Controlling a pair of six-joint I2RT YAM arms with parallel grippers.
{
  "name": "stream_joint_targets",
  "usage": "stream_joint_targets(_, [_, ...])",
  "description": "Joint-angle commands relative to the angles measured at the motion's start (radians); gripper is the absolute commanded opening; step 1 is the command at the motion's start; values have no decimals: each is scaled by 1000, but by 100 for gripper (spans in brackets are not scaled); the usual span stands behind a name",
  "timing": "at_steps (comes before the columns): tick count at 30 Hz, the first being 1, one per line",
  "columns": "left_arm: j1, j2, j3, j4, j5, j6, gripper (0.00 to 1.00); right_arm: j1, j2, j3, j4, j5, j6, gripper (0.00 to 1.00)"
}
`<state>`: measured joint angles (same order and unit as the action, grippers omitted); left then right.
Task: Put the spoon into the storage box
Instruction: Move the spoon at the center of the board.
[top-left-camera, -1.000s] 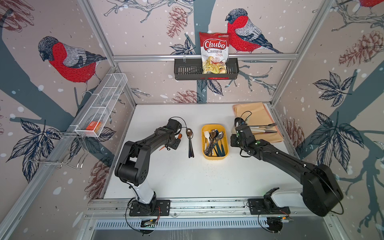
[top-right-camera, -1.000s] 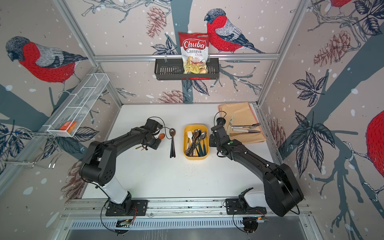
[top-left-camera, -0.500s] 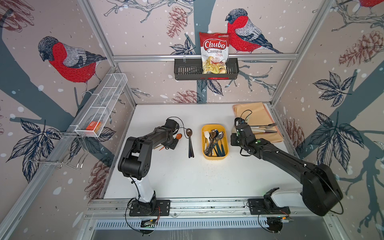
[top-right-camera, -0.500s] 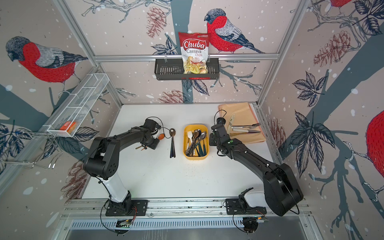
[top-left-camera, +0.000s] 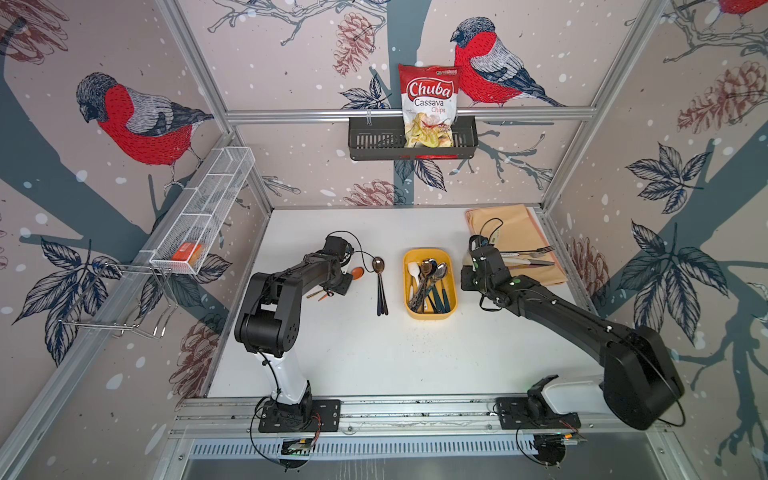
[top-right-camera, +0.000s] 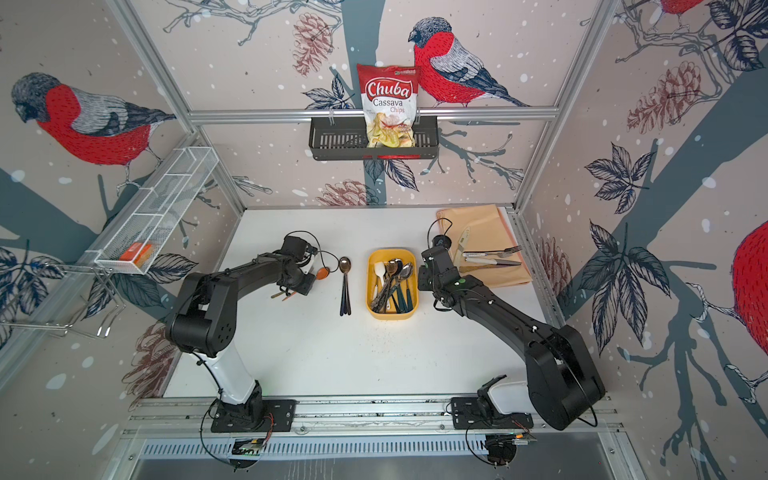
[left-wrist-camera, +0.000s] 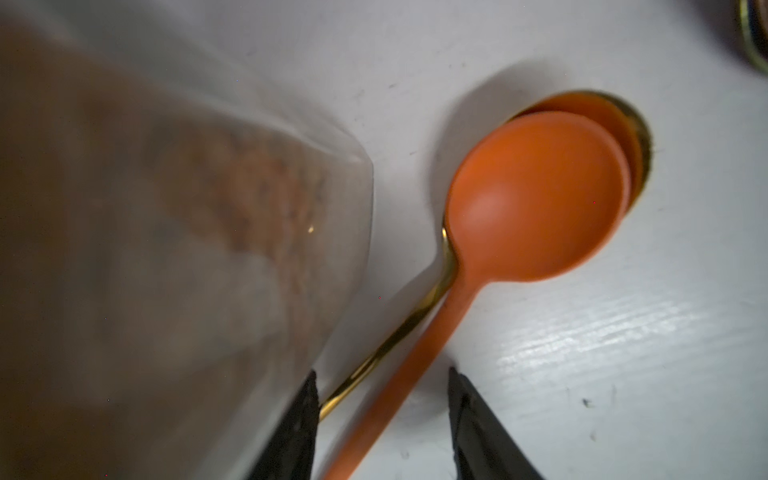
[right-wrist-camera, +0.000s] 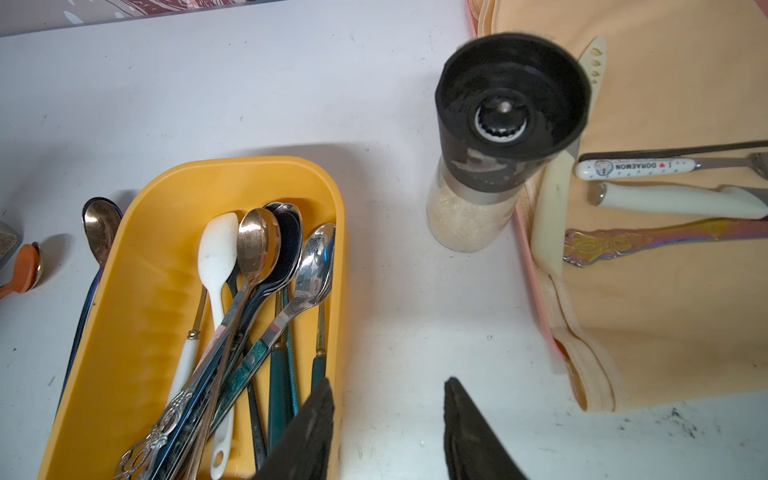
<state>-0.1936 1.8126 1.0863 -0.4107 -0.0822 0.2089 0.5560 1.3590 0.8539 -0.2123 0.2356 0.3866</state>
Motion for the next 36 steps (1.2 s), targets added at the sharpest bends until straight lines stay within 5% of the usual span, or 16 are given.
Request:
stream_joint_targets(1, [8,22,9,-4,-31,7,52,-1,2,9,-16,10,-18,45])
stream_joint_targets(36, [2,121,15,-96,169,-51,46,3,6,17,-26,19,0,45])
